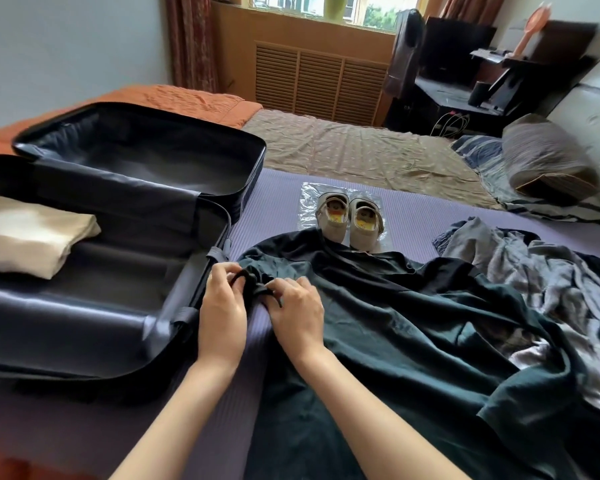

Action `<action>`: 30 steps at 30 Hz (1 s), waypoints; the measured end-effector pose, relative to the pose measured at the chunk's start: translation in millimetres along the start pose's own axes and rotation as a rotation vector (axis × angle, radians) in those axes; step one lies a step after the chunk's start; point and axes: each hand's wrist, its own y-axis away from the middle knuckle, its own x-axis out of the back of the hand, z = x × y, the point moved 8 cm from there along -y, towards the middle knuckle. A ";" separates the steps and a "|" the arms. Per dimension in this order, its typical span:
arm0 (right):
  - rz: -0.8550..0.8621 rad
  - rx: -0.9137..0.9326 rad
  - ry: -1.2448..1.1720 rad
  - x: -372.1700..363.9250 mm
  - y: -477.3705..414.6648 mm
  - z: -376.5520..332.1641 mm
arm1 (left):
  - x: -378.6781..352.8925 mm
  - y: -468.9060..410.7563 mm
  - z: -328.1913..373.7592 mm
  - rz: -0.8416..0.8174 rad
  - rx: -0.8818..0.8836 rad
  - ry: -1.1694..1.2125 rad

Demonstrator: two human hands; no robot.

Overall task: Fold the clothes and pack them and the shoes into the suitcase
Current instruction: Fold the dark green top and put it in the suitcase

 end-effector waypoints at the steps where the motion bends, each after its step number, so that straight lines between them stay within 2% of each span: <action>1: -0.026 -0.052 -0.075 2.1 -0.9 -3.0 | 3.2 3.5 -0.4 -0.007 -0.015 -0.002; 2: -0.090 -0.126 -0.219 -0.5 -1.2 -4.6 | 6.6 9.0 -0.4 -0.013 -0.031 -0.013; 5: -0.377 -0.416 -0.904 -24.7 14.8 -14.3 | 16.7 30.2 -2.9 -0.046 -0.039 -0.053; 6: -0.463 -0.476 -0.972 -32.1 25.4 -17.4 | 21.6 36.4 -3.6 -0.051 -0.045 -0.073; 7: -0.526 -0.493 -0.897 -38.7 36.1 -15.2 | 27.2 41.5 -3.7 -0.049 -0.056 -0.095; 8: -0.558 -0.454 -0.674 -41.7 45.4 -9.2 | 32.3 45.4 -3.7 -0.043 -0.069 -0.115; 10: -0.454 -0.273 -0.119 -30.8 53.5 10.0 | 36.0 50.4 -2.8 -0.057 -0.100 -0.161; 11: -0.361 -0.220 0.025 -18.4 56.2 17.8 | 33.1 53.5 -1.7 -0.087 -0.121 -0.182; 13: -0.252 -0.181 0.046 0.5 64.1 33.8 | 18.4 60.7 -1.7 -0.178 -0.150 -0.199; 16: -0.220 -0.108 0.121 10.0 85.6 56.1 | -14.0 71.8 -7.1 -0.297 -0.177 -0.248; 18: -0.183 -0.027 0.211 8.0 106.6 61.7 | -34.9 73.0 -12.6 -0.331 -0.185 -0.265; 21: -0.201 0.055 0.174 1.6 141.1 57.1 | -61.4 60.9 -19.3 -0.322 -0.176 -0.383; 26: -0.187 0.237 0.196 -11.3 178.1 57.5 | -82.0 24.7 -56.5 -0.386 0.143 -0.554; 30: -0.159 0.335 0.202 -13.2 186.5 53.1 | -82.8 16.8 -71.6 -0.356 0.267 -0.438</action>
